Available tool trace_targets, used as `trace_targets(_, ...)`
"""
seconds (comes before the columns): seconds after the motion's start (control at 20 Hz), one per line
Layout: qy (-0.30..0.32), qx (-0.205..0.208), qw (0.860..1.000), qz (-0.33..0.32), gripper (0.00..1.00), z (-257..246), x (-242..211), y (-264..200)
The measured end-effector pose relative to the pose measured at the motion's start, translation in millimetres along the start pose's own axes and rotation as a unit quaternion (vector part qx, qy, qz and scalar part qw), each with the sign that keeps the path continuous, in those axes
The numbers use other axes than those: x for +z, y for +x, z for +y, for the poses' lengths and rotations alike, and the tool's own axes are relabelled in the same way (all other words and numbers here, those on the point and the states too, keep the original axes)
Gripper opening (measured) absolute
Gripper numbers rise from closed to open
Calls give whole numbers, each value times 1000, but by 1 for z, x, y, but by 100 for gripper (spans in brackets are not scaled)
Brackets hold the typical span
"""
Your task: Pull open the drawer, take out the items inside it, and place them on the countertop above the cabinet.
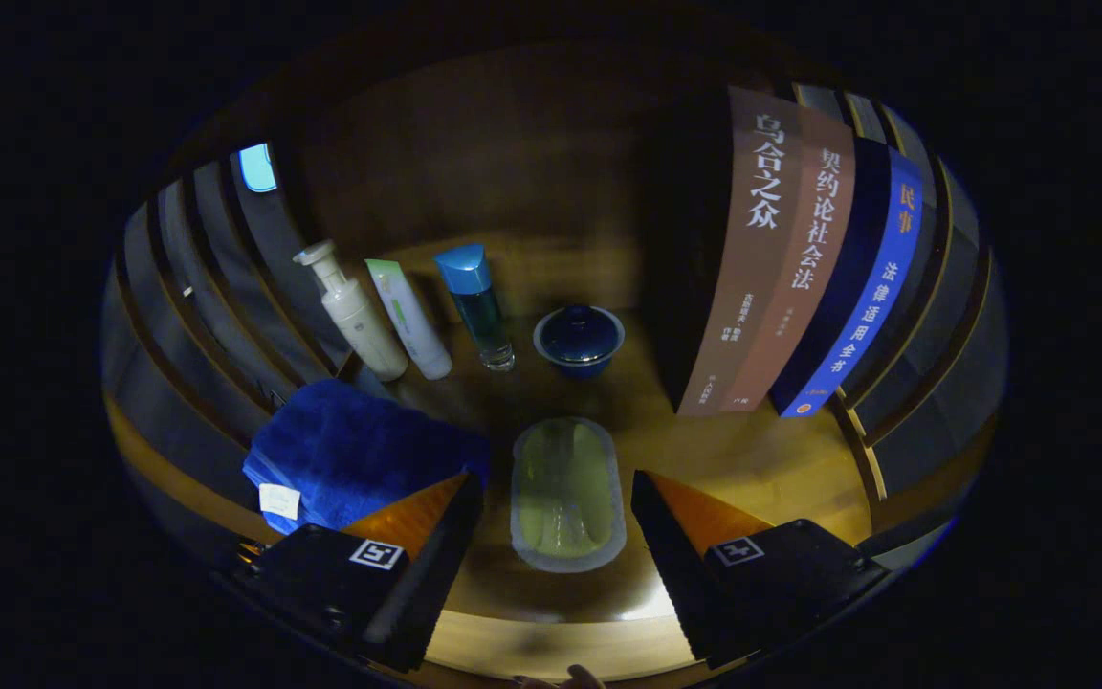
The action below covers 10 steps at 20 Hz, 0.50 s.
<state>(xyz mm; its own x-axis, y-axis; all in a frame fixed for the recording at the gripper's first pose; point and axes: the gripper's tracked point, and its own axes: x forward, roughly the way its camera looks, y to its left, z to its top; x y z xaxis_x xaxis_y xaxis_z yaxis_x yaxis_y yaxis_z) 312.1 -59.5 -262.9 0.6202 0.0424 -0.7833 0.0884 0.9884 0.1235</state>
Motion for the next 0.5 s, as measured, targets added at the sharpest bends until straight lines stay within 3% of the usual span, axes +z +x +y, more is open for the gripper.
trace_targets(0.25,-6,22,998,-58,100,15,-24,-50)
trace_targets(0.5,-17,35,988,-151,100,22,-57,-129)
